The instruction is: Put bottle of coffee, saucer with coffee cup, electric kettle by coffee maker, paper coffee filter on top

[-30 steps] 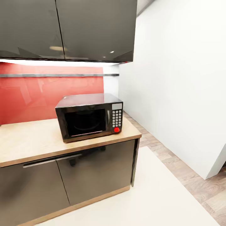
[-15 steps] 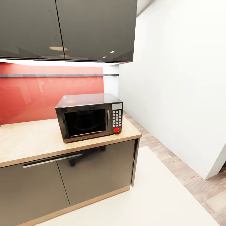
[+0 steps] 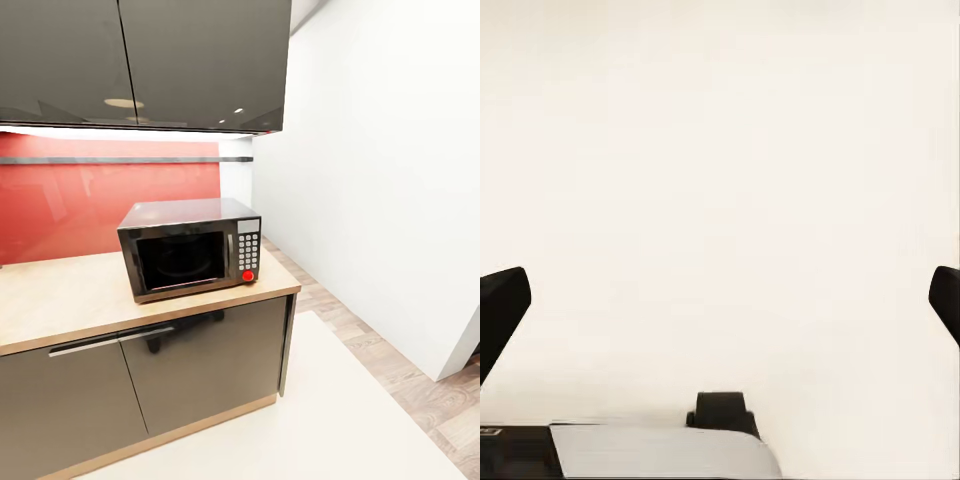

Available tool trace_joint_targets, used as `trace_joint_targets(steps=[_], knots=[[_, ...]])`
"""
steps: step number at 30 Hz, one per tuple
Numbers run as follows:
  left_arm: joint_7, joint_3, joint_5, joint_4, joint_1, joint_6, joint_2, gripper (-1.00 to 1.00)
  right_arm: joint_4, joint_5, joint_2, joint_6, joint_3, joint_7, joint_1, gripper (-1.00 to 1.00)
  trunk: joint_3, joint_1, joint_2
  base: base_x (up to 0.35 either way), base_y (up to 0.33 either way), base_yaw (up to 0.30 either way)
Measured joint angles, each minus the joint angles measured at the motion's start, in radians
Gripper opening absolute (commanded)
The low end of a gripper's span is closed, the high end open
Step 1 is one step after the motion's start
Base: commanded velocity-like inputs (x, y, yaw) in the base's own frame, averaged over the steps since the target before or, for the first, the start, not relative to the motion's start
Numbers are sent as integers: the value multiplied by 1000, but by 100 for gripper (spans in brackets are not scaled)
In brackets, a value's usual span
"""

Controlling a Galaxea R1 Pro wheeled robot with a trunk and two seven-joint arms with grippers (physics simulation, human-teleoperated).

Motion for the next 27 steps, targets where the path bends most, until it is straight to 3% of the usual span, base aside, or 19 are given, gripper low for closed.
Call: trace_joint_targets(steps=[10,16,27], knots=[[0,1,7,-157,-61,-4,-10,100,-183,-1,-16,-66,0,0,-5,100,0,0,0,0,0,0],[-2,-1,4,-165,-97,-21,-6,100,-212,0,-16,-77,0,3,-12,100,0,0,0,0,0,0],[-5,-1,3,-163,-102,-38,-2,100,-211,1,-14,-79,1,2,-15,100,-3,0,0,0,0,42]])
